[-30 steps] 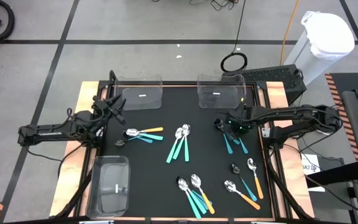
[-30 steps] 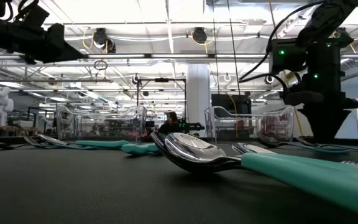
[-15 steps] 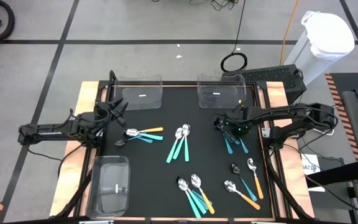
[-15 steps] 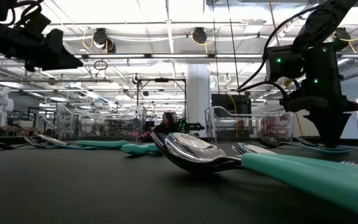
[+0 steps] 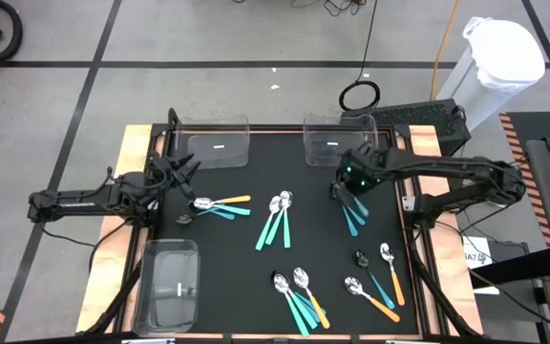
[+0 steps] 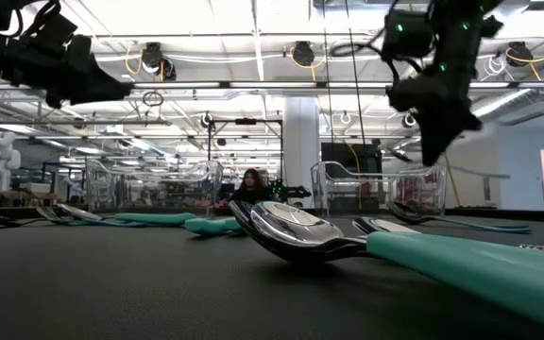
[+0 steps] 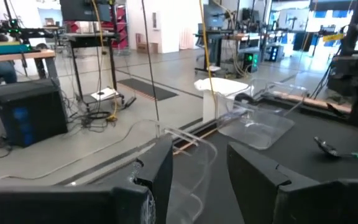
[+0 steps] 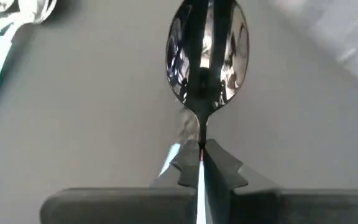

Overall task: Sort silverware by color (type)
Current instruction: Put the blue spoon into the top right transparent bin

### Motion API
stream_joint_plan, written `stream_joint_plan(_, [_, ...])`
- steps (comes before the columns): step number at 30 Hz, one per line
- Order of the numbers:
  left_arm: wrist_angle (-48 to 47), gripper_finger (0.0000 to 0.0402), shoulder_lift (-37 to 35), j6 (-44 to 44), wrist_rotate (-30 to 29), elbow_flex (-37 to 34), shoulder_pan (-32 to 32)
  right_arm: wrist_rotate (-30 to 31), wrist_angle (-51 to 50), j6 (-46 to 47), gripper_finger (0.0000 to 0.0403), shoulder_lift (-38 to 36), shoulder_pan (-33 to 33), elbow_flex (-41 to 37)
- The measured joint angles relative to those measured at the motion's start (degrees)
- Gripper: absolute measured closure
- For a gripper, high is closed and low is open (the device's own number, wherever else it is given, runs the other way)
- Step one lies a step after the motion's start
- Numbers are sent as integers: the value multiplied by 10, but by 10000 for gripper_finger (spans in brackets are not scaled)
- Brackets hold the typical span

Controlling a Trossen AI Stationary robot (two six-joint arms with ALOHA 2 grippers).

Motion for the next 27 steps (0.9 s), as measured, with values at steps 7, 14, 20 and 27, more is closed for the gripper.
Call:
stream_joint_plan(7, [22,249,0,0,0,0,0,38,-96,-188,402,24,-57,170])
stream_joint_plan(14, [0,249,0,-7,11,0,0,57,-137,-380,403,91,-128,257])
stream_joint_plan(20, [-37,249,0,-29,12,0,0,111,-121,-529,403,141,-159,273])
stream_joint_plan(27, [-46,249,0,-30,12,0,0,103,-41,-618,403,209,-203,273])
